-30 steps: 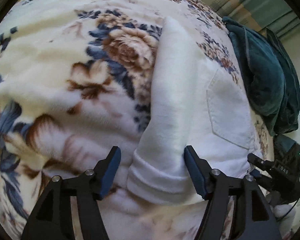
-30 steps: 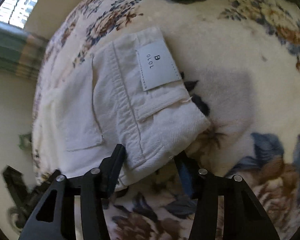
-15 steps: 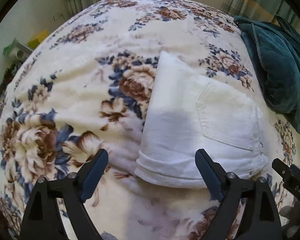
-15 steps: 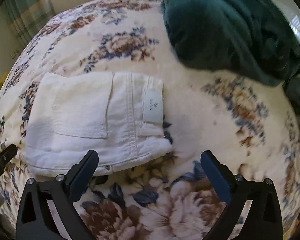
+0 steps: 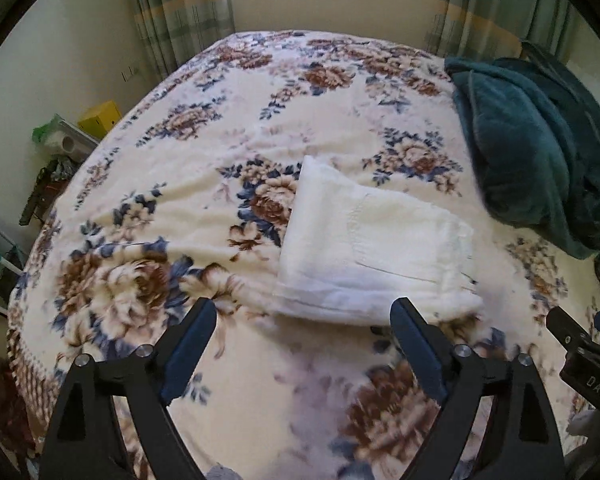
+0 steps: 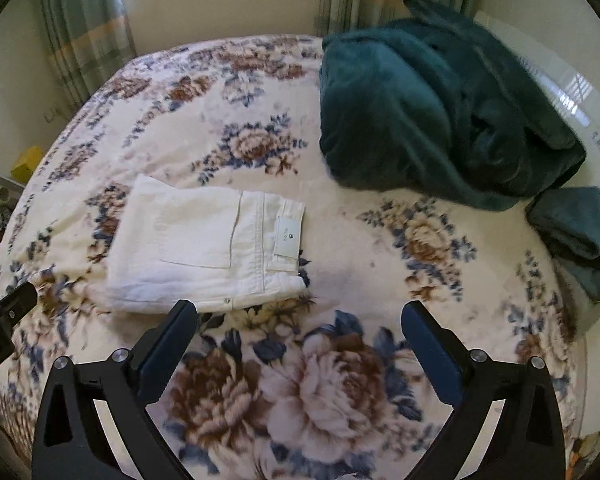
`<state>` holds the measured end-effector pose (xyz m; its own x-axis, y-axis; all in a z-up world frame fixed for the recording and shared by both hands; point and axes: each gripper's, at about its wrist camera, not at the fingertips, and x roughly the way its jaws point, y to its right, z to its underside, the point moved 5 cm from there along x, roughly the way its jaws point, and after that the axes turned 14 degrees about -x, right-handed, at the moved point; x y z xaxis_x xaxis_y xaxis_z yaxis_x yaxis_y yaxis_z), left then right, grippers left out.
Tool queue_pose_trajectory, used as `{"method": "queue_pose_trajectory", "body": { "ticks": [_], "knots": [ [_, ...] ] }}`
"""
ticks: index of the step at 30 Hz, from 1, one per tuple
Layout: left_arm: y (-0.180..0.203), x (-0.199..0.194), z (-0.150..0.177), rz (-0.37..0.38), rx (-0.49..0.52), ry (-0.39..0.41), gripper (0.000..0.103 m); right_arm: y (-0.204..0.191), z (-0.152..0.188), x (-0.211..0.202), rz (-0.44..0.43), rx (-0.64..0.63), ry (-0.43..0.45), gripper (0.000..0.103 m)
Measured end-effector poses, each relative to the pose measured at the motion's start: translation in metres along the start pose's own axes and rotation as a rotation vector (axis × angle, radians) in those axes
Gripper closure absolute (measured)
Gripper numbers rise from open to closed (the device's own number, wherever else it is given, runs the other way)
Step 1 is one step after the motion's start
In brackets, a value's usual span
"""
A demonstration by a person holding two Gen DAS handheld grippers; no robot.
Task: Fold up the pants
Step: 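Open both grippers and pull them back from the folded pants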
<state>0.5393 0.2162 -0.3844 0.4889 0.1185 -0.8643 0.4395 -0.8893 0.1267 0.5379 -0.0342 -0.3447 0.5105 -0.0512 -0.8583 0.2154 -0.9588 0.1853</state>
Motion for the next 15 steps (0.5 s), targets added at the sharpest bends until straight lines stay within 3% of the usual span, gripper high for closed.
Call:
{"method": "queue_pose_trajectory", "body": {
  "ticks": [15],
  "knots": [
    [0.009,-0.230,0.024,0.063,0.027,0.145,0.014,0.039,0.031,-0.277,-0.021,0.002,0.187,0.000]
  ]
}}
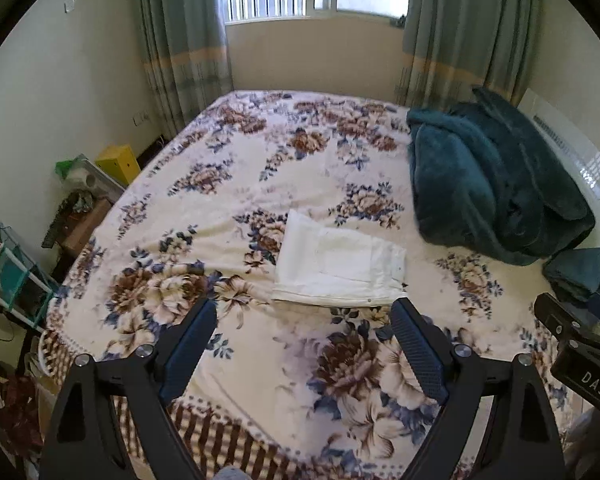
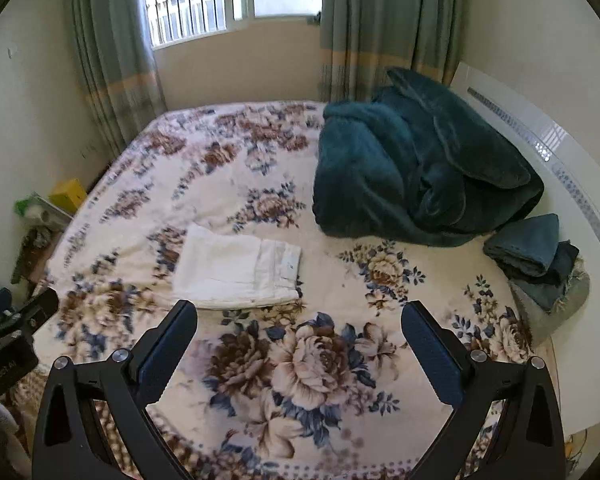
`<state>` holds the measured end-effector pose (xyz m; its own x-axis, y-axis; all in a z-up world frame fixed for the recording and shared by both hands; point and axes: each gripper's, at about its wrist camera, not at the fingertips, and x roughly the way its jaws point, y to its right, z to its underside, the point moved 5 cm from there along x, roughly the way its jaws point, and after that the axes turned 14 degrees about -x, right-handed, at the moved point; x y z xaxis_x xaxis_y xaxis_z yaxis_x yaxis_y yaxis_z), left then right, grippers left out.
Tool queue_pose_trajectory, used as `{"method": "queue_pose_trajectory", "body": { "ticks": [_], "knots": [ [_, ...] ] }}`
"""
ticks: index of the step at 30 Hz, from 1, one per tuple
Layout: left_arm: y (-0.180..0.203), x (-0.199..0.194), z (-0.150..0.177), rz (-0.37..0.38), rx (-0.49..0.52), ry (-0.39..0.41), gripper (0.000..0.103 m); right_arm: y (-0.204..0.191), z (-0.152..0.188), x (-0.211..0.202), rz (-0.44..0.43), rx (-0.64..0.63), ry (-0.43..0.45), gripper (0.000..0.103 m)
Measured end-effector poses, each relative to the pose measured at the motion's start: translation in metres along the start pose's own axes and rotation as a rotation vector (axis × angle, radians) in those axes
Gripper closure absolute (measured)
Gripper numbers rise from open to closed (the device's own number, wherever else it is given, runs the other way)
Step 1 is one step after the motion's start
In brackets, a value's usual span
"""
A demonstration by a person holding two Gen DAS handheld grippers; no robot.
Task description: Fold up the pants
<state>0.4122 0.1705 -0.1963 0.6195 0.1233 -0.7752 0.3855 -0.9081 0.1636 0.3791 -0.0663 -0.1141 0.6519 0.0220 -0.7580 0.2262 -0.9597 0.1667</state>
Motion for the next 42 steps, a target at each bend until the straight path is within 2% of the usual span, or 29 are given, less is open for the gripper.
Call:
{"method": "queue_pose_trajectory", "body": {
  "ticks": [4,9,16,21,23,26,42],
  "knots": [
    [0.000,-0.062,0.002,0.006,0.003,0.041,0.014,0.002,-0.001,-0.075,0.010,-0.022,0.061,0.000],
    [-0.003,-0.119,0.007,0.031,0.006,0.059,0.014,0.001,0.000,-0.152,0.023,-0.052,0.106,0.000],
    [-0.012,-0.179,0.007,0.046,0.012,0.112,0.014,-0.003,0.005,-0.235,0.039,-0.076,0.158,0.000],
    [-0.017,-0.206,0.008,0.046,0.022,0.128,0.014,-0.007,0.006,-0.272,0.015,-0.058,0.171,0.000],
    [-0.019,-0.215,0.006,0.043,0.023,0.144,0.014,-0.006,0.004,-0.281,0.017,-0.052,0.182,0.000],
    [-0.021,-0.225,0.006,0.043,0.029,0.166,0.000,-0.004,0.002,-0.292,0.017,-0.042,0.191,0.000],
    [-0.032,-0.244,0.011,0.048,0.006,0.200,0.000,-0.012,-0.010,-0.298,0.006,-0.056,0.202,0.000]
  ]
}}
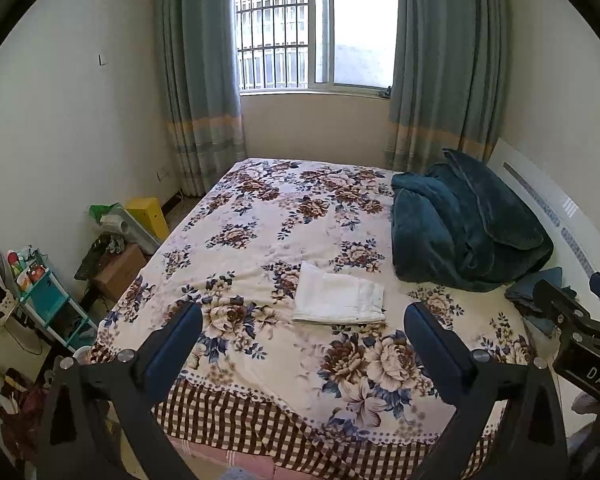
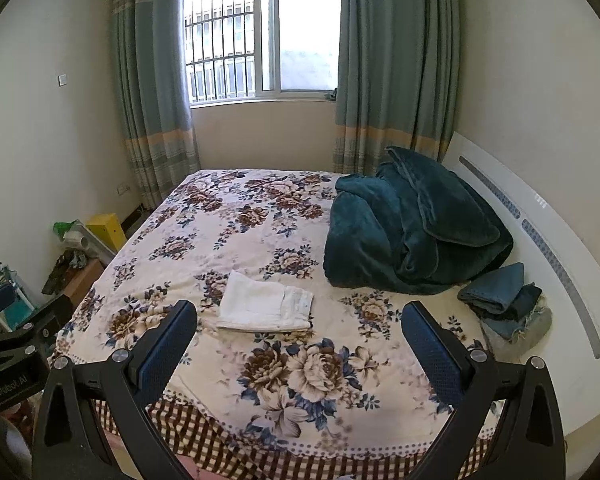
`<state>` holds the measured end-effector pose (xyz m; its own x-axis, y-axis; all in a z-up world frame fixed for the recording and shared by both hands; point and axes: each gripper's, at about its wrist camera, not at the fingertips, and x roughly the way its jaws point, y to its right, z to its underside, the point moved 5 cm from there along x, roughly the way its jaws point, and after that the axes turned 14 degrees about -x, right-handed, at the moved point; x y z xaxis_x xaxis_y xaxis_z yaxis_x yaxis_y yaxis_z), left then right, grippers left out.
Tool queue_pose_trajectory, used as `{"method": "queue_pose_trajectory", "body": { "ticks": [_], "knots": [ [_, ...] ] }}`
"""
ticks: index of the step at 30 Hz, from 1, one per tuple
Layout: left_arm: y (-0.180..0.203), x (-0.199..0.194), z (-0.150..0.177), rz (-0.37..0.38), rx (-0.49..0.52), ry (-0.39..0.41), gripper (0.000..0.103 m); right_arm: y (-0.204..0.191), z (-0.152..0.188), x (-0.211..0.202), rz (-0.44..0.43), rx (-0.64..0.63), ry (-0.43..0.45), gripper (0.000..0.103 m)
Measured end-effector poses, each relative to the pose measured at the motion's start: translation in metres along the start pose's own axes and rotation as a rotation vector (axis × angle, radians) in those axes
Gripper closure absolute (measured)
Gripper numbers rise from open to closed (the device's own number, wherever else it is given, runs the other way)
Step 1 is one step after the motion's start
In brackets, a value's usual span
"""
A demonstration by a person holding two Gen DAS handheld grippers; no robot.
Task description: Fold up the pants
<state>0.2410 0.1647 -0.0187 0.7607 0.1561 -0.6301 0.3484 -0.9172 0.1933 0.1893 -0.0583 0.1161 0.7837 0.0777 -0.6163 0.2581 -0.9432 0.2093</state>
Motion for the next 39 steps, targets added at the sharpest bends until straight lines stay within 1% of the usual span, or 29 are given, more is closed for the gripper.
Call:
{"method": "queue_pose_trajectory", "body": {
  "ticks": [6,18,39],
  "knots": [
    [-0.005,-0.005,0.003,-0.017,-0.009,0.006,0.000,-0.001,0.002,0.002,-0.008,-0.002,-0.006,0.000],
    [-0.003,-0.005,0.007,-0.016,-0.005,-0.023,0.000,-0.005,0.013,0.014,-0.029,0.008,-0.032,0.000],
    [-0.005,-0.006,0.005,-0.010,-0.001,-0.017,0.000,-0.009,0.011,0.016,-0.027,-0.003,-0.030,0.000]
  ]
}}
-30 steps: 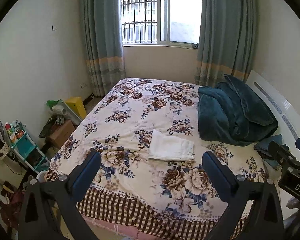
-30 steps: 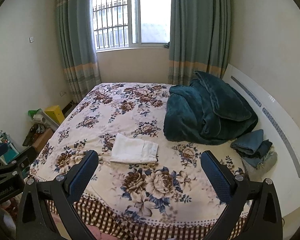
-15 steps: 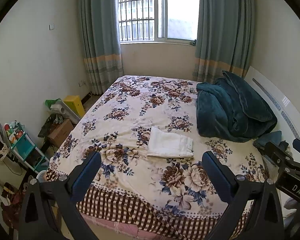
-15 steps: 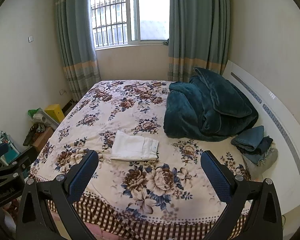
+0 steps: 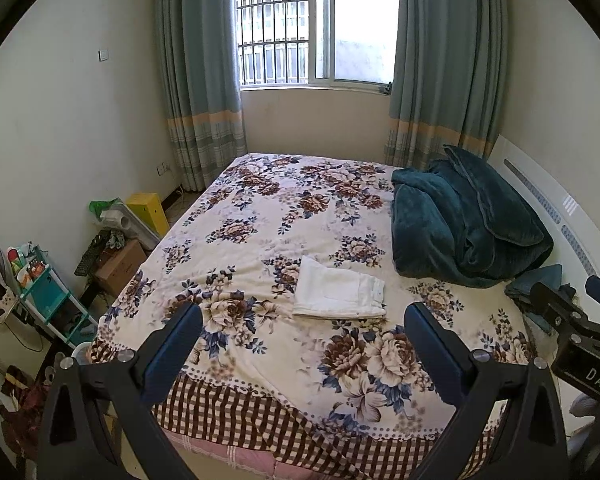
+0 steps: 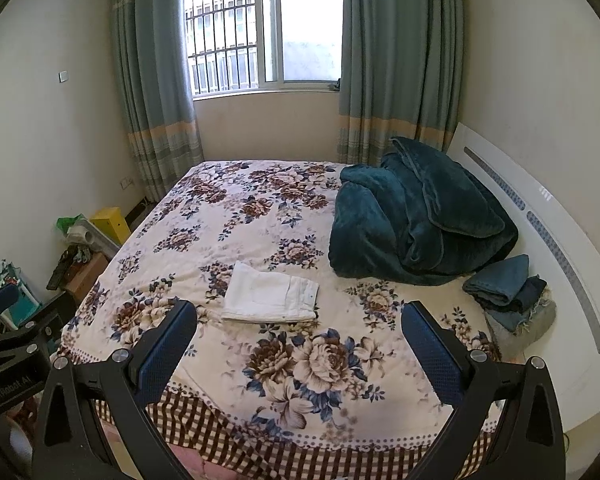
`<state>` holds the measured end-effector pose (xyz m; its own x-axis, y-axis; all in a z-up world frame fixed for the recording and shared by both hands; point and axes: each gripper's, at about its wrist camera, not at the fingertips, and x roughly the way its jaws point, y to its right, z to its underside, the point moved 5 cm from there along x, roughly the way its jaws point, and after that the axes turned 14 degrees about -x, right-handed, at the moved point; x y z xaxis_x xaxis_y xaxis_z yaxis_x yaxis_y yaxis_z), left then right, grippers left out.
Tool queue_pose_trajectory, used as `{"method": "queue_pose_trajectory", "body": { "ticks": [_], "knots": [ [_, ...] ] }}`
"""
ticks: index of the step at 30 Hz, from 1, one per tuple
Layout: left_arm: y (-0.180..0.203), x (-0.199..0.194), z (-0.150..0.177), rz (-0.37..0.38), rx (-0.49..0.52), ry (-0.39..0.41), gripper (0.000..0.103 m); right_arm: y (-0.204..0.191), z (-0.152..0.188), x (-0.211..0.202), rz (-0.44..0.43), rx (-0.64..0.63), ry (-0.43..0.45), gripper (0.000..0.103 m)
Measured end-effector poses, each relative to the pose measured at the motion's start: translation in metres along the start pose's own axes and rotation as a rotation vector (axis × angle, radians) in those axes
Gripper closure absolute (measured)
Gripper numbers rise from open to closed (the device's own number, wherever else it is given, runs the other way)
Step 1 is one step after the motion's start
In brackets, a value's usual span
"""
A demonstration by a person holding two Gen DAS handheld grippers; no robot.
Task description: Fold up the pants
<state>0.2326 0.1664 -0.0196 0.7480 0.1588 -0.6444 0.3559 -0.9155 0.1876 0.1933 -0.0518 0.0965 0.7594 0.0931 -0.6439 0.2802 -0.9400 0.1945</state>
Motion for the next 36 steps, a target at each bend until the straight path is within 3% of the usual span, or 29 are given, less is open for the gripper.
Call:
{"method": "queue_pose_trajectory", "body": {
  "ticks": [36],
  "knots": [
    [0.0045,0.0015,-0.0047,-0.002,-0.004,0.000,0.000,0.0000,0.0005,0.0083,-0.013,-0.006,-0.012,0.000]
  ]
}}
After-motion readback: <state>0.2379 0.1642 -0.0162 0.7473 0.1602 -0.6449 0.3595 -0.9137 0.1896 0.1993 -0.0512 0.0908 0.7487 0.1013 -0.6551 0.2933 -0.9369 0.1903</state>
